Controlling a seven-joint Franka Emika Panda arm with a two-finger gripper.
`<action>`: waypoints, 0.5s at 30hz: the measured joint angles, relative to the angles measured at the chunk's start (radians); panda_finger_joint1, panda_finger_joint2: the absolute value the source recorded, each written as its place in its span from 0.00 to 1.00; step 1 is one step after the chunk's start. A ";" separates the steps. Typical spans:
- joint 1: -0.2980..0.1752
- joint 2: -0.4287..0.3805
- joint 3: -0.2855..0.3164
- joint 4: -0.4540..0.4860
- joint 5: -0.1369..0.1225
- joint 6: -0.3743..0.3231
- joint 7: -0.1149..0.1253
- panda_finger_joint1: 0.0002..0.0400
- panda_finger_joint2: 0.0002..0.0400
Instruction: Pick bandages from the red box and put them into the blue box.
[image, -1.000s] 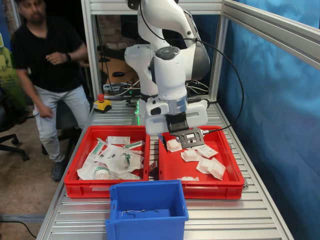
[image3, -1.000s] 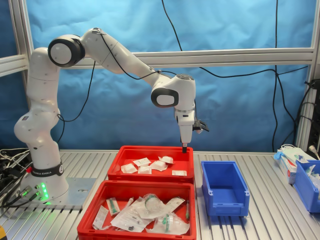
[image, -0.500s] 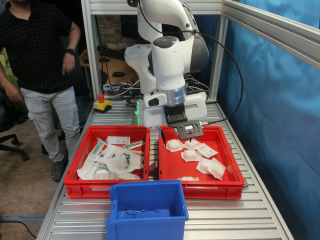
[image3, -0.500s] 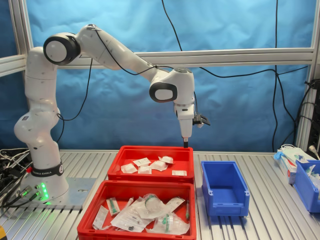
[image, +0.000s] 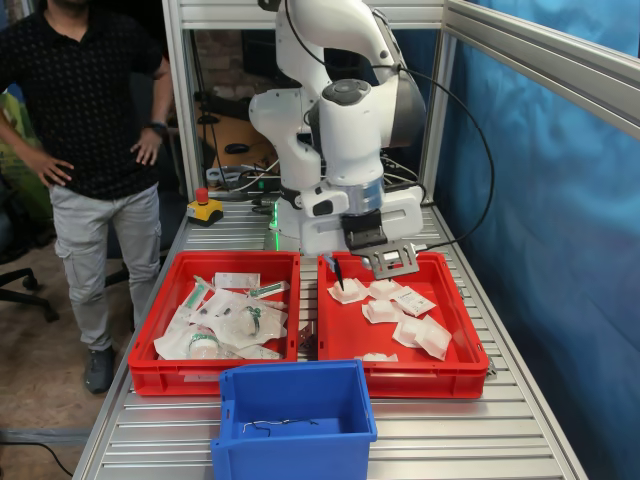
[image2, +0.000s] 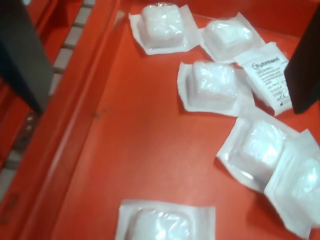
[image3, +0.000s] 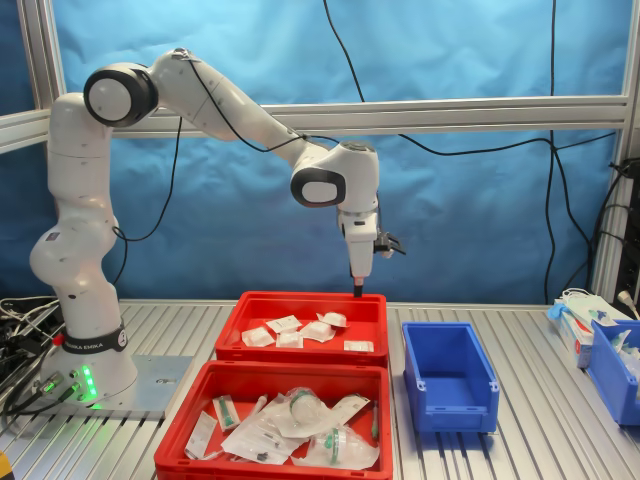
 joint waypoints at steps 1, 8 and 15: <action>0.011 0.000 0.000 -0.008 0.000 0.000 0.000 1.00 1.00; 0.064 0.000 0.000 -0.039 0.000 0.000 0.000 1.00 1.00; 0.110 0.000 0.000 -0.087 0.000 0.018 0.000 1.00 1.00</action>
